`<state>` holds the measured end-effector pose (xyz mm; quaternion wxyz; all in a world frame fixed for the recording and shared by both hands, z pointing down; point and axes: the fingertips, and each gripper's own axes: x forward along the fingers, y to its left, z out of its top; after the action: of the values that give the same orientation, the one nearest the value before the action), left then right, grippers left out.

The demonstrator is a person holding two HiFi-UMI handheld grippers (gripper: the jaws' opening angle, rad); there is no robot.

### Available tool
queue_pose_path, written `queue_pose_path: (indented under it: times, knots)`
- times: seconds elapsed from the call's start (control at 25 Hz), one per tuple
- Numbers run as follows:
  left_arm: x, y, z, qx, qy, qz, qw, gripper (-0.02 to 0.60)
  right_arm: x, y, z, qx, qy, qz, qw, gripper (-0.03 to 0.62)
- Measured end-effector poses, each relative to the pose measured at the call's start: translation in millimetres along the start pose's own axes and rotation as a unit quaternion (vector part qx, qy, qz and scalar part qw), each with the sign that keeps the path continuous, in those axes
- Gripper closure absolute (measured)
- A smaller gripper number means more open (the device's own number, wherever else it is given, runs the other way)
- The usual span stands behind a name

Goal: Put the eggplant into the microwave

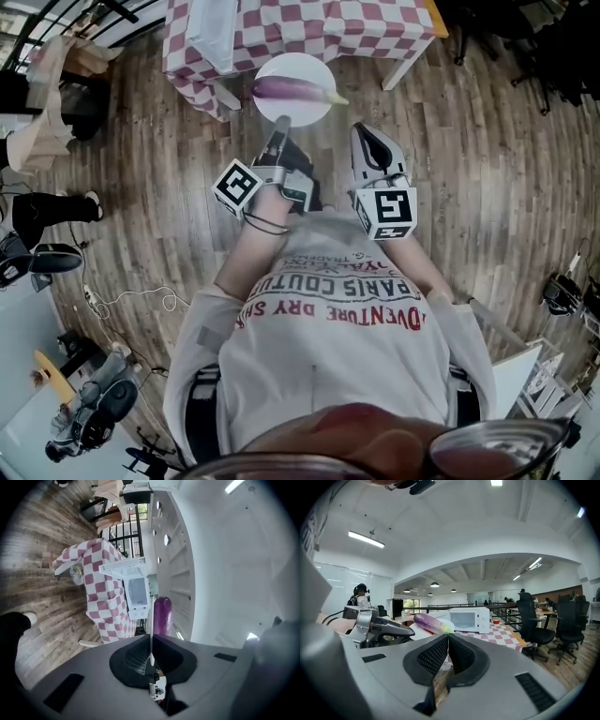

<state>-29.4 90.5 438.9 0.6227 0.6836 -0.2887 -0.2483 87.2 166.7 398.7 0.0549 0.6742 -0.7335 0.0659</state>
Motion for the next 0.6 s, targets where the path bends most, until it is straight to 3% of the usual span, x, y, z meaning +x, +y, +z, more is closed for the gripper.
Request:
queue_pose_path:
  times: [0.24, 0.6]
  knots:
    - [69, 8, 12, -0.017, 0.012, -0.004, 0.9998, 0.546, 50, -42, -5, 0.002, 0.015, -0.015, 1.0, 0.568]
    - [191, 13, 69, -0.022, 0.036, 0.008, 0.9991, 0.546, 169, -95, 32, -0.006, 0.016, -0.036, 0.999, 0.568]
